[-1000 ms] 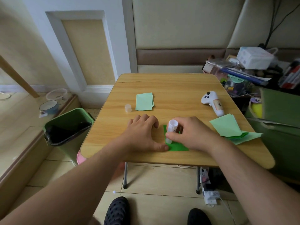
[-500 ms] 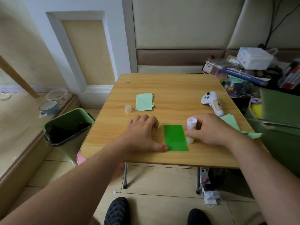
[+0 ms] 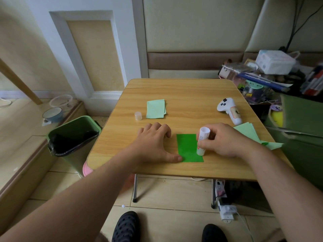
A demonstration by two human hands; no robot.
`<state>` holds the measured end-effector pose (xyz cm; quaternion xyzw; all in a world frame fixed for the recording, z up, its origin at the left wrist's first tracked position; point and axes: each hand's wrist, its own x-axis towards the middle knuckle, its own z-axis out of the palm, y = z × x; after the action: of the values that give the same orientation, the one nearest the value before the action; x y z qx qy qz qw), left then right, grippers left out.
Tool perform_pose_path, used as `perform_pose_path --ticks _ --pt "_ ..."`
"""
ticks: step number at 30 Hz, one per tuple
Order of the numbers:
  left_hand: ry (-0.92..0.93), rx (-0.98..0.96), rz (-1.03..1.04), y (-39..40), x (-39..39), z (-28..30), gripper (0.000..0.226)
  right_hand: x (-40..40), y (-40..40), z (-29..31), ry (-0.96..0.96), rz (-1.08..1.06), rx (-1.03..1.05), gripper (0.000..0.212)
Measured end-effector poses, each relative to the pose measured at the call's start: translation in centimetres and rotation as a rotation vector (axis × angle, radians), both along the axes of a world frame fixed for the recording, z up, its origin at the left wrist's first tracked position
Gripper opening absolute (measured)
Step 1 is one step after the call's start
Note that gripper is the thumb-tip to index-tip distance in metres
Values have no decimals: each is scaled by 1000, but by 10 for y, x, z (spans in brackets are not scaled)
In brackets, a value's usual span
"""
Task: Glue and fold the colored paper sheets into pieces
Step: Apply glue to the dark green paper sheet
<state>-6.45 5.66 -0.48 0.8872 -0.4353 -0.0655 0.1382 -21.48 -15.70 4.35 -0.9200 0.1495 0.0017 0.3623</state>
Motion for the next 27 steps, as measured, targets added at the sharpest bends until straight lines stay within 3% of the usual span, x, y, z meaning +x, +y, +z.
perform_pose_path --ticks 5,12,18,27 --pt "1 7 -1 0 0 0 81 -1 -4 1 58 6 20 11" --pt "21 14 0 0 0 1 81 10 11 -4 -231 -90 8 9" --pt "148 -107 9 6 6 6 71 24 36 -12 -206 -1 -85 21" --pt "159 -143 -3 7 13 2 48 30 45 -10 -119 59 -142 25"
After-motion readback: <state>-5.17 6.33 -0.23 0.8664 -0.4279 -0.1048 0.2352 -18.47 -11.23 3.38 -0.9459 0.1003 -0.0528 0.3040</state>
